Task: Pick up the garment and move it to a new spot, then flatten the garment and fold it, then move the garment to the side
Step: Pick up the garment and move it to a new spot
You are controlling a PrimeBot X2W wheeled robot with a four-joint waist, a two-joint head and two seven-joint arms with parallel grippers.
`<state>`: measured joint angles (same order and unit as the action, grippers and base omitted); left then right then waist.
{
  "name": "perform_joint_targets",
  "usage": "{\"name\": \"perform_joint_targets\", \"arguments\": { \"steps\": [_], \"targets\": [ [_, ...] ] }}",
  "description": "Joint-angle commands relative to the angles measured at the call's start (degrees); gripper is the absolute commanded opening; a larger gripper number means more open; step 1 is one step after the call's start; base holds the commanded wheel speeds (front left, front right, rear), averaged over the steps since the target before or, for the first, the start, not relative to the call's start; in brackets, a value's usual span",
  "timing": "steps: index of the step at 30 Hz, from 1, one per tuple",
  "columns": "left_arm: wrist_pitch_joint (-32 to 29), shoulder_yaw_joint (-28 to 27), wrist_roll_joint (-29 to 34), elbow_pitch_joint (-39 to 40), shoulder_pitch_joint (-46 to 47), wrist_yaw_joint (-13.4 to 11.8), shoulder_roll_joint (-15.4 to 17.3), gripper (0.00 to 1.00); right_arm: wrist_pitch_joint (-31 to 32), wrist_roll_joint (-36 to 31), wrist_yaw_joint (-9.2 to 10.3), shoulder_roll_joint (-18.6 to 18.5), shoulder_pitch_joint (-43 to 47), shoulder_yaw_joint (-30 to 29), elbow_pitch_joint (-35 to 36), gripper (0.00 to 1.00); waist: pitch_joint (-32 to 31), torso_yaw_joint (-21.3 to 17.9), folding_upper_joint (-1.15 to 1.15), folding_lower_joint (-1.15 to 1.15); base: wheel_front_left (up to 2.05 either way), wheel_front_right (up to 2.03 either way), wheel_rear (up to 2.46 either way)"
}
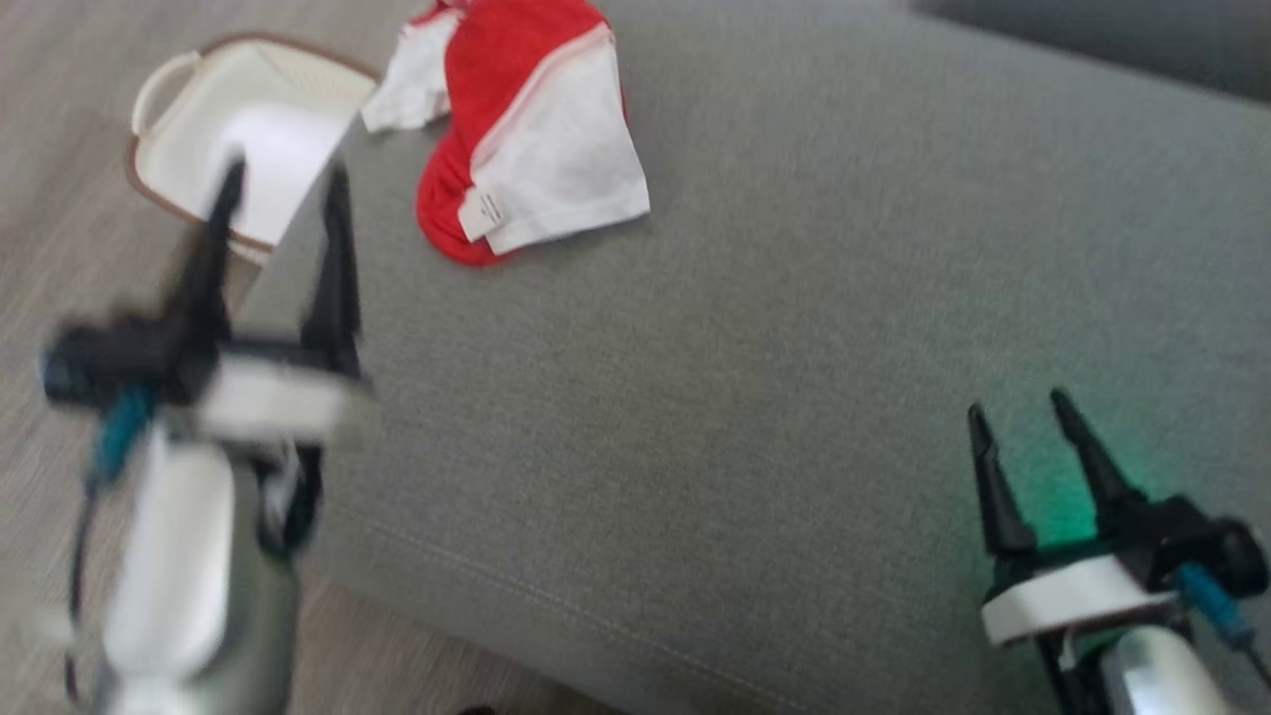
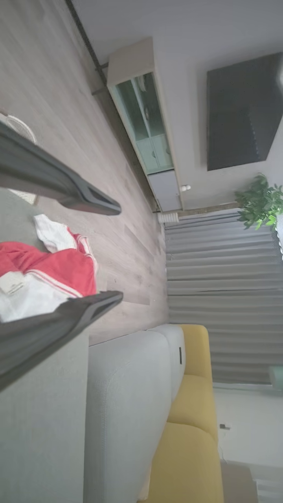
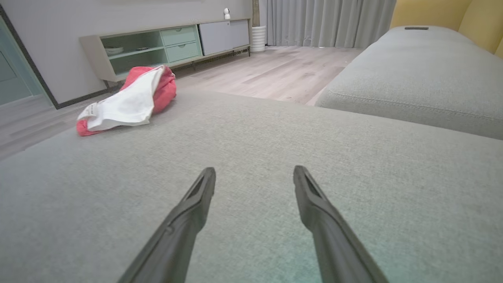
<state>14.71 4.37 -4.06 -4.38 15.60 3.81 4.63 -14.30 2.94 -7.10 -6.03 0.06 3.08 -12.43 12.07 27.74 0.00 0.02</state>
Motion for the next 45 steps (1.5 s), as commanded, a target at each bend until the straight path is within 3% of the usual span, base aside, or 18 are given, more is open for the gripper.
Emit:
{"name": "perform_joint_targets", "arguments": {
  "steps": [1, 11, 15, 19, 26, 27, 28, 29, 37, 45],
  "targets": [
    [0.3, -2.6, -0.4, 0.0, 4.9, 0.4, 2.0, 1.0, -0.7, -0.4, -0.39, -1.2, -2.0, 1.2, 2.0, 1.0, 3.8, -0.9, 0.0, -0.02, 0.0, 0.0, 0.0],
    [-8.6, 0.1, -6.3, -29.0, 37.4, 3.4, 5.6, 1.0, -0.7, -1.1, -0.39, -6.3, -9.4, 3.3, 3.5, 1.0, 12.3, -6.1, 0.0, -0.02, 0.0, 0.0, 0.0],
    [-16.6, 1.2, -10.4, -43.7, 46.6, 3.6, 6.6, 1.0, -0.7, -1.6, -0.39, -7.0, -11.5, 4.1, 5.2, 1.0, 15.5, -9.9, 0.0, -0.02, 0.0, 0.0, 0.0],
    [-23.0, 3.6, -14.3, -53.2, 50.5, 3.7, 7.2, 1.0, -0.7, -2.1, -0.39, -7.7, -12.6, 3.7, 7.4, 1.0, 18.4, -12.6, 0.0, -0.02, 0.0, 0.0, 0.0],
    [-22.2, 4.9, -15.8, -60.7, 51.4, 3.7, 9.3, 1.0, -0.7, -2.6, -0.39, -7.9, -13.4, 2.9, 10.3, 1.0, 21.4, -14.5, 0.0, -0.02, 0.0, 0.0, 0.0],
    [-21.6, 5.1, -15.8, -61.3, 51.5, 3.7, 9.4, 0.85, -0.7, -2.7, -0.39, -7.8, -13.5, 2.8, 10.6, 1.0, 21.7, -14.5, 0.0, -0.02, 0.0, 0.0, 0.0],
    [-20.6, 5.2, -15.9, -61.7, 51.6, 3.7, 9.6, 0.36, -0.7, -2.8, -0.39, -7.7, -13.5, 2.7, 10.8, 1.0, 21.9, -14.5, 0.0, -0.02, 0.0, 0.0, 0.0],
    [-19.8, 5.4, -15.9, -62.1, 51.8, 3.7, 9.7, 0.0, -0.7, -2.8, -0.39, -7.6, -13.5, 2.6, 10.9, 1.0, 22.0, -14.5, 0.0, -0.02, 0.0, 0.0, 0.0],
    [-7.6, 7.1, -14.0, -62.6, 54.8, 3.4, 11.9, 0.0, -0.7, -2.4, -0.39, -6.0, -13.7, 2.8, 10.2, 1.0, 17.6, -14.0, 0.0, -0.02, 0.0, 0.0, 0.0],
    [-2.9, 11.1, -13.3, -60.8, 56.7, 3.6, 11.5, 0.0, -0.7, -1.2, -0.39, -2.3, -12.0, 3.1, 9.9, 1.0, 7.0, -15.8, 0.0, -0.02, 0.0, 0.0, 0.0]
  ]
}}
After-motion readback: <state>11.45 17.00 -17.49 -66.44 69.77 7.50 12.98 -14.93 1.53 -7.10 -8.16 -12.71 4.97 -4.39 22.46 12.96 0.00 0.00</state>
